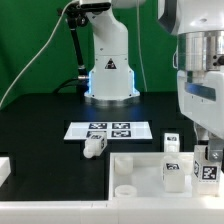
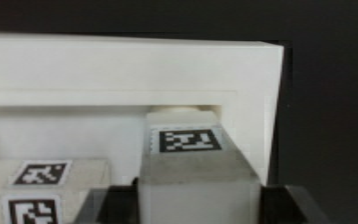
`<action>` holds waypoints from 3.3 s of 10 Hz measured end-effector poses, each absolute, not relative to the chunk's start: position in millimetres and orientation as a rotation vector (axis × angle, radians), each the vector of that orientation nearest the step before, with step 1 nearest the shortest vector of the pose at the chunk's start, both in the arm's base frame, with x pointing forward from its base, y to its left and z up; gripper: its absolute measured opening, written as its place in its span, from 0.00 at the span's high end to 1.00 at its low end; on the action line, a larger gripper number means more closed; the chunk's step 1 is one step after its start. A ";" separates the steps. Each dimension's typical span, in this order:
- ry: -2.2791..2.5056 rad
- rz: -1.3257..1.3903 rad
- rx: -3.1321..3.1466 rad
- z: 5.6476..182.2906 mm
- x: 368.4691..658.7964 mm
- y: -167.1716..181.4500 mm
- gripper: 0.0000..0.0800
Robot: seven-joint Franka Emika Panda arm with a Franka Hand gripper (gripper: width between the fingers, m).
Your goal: Assemble one leg
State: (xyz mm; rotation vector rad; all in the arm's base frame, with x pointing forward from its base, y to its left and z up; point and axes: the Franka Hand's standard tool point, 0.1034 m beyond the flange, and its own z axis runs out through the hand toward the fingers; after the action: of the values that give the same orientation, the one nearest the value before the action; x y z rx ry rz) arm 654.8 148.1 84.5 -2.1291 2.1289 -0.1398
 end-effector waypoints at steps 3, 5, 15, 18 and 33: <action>2.065 -0.142 -2.199 84.2 654.4 147.3 0.40; 1.759 -0.176 -2.467 86.8 657.9 137.6 0.24; 0.593 -0.252 -3.071 88.8 660.8 140.1 0.19; 0.320 -0.256 -3.124 90.0 661.1 143.4 0.19; 1.100 -0.292 -2.876 91.4 657.3 138.6 0.65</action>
Offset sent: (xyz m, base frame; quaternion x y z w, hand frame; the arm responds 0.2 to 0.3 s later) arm -0.0004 -0.0092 0.0067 -0.0127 -0.0248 -0.1459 0.9889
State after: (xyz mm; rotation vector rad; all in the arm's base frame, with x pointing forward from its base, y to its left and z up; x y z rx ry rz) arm 657.3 138.6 91.4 -2.8759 1.0995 -0.2922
